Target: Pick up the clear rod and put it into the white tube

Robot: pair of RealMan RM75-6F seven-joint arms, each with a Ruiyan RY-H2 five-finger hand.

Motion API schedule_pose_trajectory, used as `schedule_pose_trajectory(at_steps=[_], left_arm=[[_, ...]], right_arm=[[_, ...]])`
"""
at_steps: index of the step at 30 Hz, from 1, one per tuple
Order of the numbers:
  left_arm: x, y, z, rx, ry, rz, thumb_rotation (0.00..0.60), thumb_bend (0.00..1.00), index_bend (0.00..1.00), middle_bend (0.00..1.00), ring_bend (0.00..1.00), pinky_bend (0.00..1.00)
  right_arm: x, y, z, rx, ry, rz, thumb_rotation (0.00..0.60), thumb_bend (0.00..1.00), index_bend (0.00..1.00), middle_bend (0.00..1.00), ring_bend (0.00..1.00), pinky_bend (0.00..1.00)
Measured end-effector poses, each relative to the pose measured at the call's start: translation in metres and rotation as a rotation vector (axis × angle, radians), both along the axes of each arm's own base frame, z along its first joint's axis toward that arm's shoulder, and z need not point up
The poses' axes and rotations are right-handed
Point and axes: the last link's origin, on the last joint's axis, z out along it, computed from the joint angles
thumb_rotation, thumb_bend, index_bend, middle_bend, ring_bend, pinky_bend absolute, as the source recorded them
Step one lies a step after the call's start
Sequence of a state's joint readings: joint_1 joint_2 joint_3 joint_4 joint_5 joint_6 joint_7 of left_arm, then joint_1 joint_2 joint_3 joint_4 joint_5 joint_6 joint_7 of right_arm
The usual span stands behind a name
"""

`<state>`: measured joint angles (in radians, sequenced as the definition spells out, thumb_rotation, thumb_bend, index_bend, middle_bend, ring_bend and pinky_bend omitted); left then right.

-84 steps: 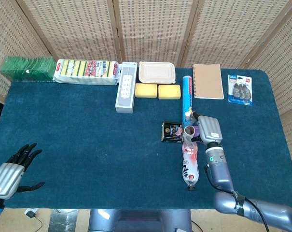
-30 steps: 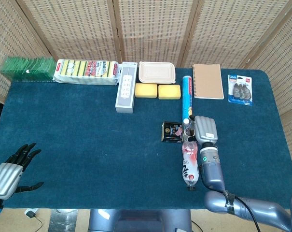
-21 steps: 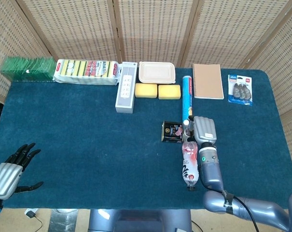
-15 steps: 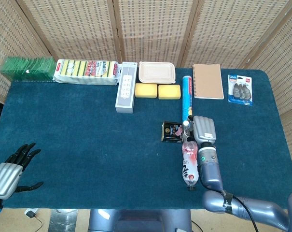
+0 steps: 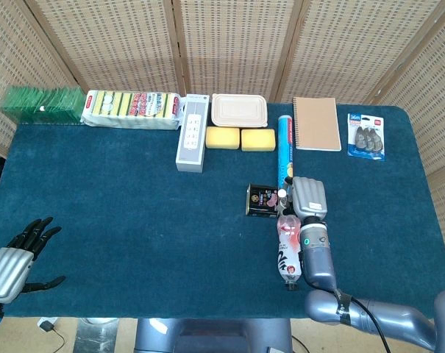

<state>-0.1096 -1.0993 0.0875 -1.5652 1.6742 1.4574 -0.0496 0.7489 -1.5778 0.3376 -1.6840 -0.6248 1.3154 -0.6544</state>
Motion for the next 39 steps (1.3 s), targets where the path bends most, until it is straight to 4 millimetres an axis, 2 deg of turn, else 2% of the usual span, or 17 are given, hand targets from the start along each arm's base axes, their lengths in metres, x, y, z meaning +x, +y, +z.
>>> schedule_pose_trajectory(at_steps=[23, 39], left_arm=[[0.000, -0.001, 0.002, 0.005, -0.004, 0.000, 0.449, 0.11, 0.11, 0.05, 0.02, 0.23], [0.000, -0.001, 0.002, 0.002, -0.002, -0.003, 0.452, 0.11, 0.11, 0.05, 0.02, 0.23]], right_arm=[[0.010, 0.001, -0.001, -0.018, 0.010, 0.019, 0.600, 0.24, 0.68, 0.74, 0.76, 0.60], [0.019, 0.001, 0.012, -0.050, 0.011, 0.034, 0.600, 0.25, 0.70, 0.77, 0.79, 0.62]])
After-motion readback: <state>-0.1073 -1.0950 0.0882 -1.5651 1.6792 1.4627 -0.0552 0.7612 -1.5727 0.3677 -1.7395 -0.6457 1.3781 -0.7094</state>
